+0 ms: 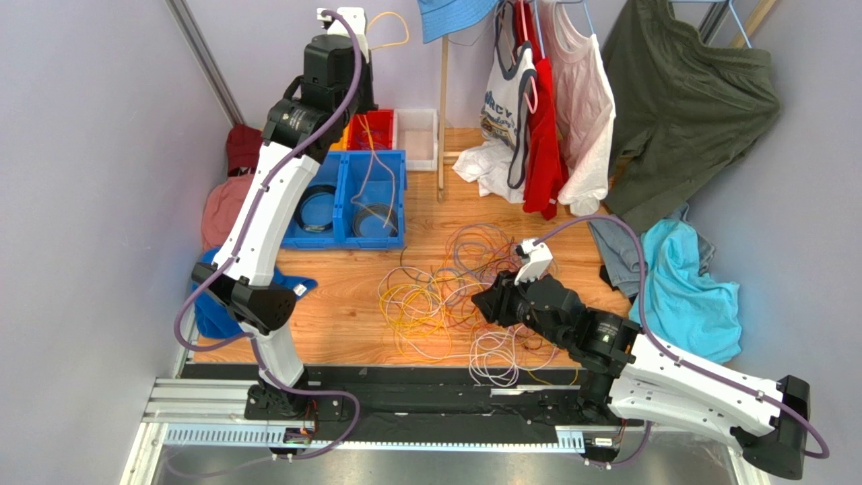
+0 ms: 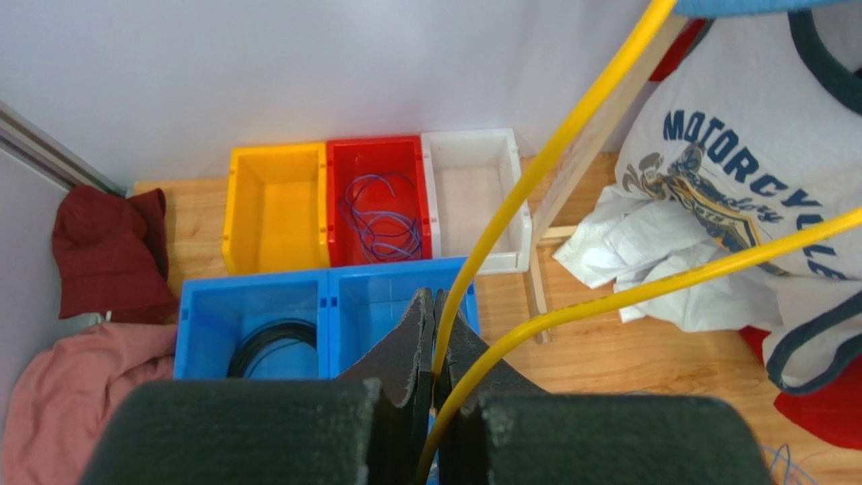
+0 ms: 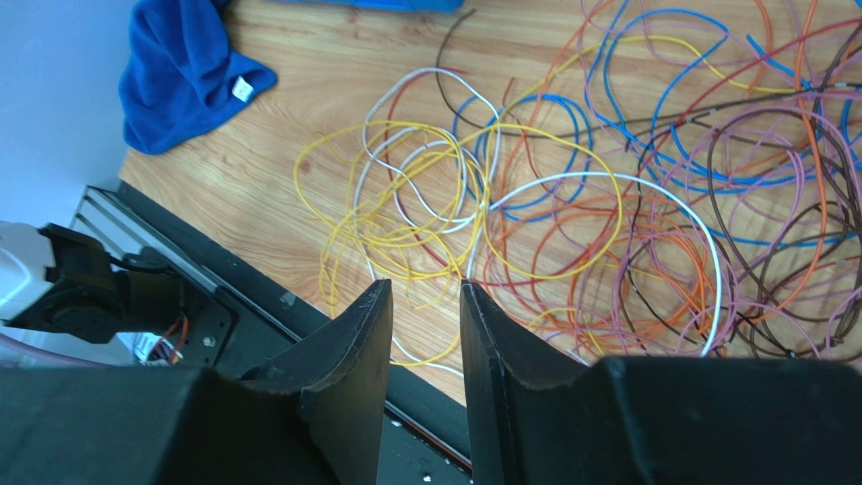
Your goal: Untangle the cables
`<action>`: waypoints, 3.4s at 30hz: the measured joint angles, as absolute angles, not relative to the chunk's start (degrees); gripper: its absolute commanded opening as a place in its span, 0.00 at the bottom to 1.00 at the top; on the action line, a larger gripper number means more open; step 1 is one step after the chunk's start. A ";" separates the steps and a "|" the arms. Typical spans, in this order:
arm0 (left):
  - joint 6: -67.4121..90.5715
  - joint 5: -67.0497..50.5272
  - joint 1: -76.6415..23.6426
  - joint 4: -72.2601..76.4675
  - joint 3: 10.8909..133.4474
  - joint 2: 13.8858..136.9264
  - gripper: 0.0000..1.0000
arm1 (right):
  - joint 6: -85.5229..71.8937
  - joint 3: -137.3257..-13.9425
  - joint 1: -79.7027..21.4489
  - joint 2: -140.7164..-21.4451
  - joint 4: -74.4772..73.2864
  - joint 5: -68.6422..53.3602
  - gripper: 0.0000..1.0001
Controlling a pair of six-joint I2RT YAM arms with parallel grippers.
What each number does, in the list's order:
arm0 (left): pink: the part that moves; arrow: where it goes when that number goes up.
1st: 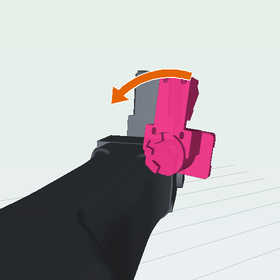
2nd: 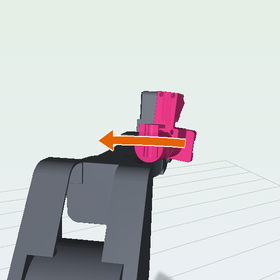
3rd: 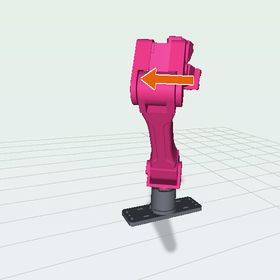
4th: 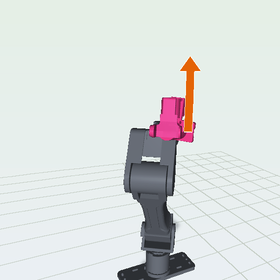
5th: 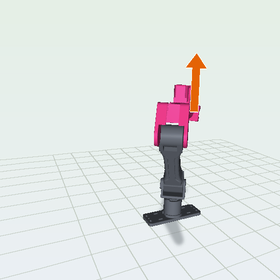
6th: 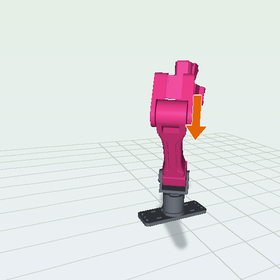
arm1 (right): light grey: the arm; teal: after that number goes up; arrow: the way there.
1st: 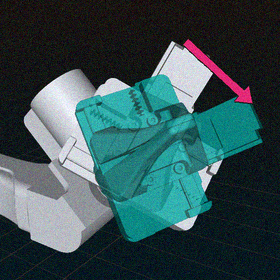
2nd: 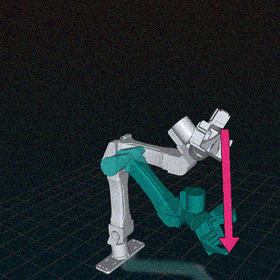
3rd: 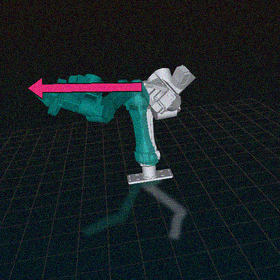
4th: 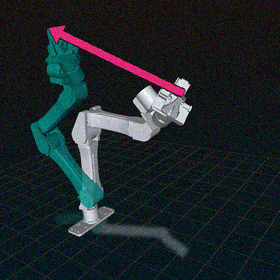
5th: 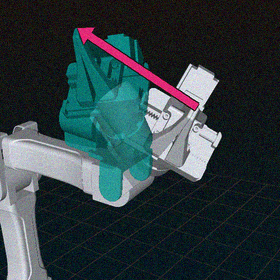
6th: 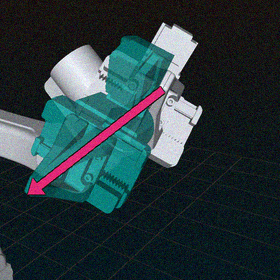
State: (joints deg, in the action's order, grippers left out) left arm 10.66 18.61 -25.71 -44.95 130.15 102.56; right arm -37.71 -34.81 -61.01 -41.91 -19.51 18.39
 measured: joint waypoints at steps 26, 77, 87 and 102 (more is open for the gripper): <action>14.57 13.78 -22.28 -37.45 113.60 108.47 0.00 | -37.32 -34.50 -61.01 -41.10 -20.71 18.96 0.34; 13.91 17.96 -16.36 -26.33 106.74 115.39 0.00 | -36.18 -31.55 -61.01 -42.98 -20.10 20.47 0.35; 19.14 15.75 -16.40 -26.13 90.83 111.04 0.69 | -36.71 -30.26 -61.01 -42.98 -18.28 19.79 0.34; 15.40 22.41 -21.71 -40.95 108.12 107.35 0.99 | -38.98 -29.50 -61.01 -43.40 -16.49 17.80 0.34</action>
State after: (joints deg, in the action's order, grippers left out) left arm 15.40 22.41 -21.71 -40.95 108.12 107.35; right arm -38.98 -29.50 -61.01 -43.40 -16.49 17.80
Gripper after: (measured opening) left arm 0.990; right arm 0.342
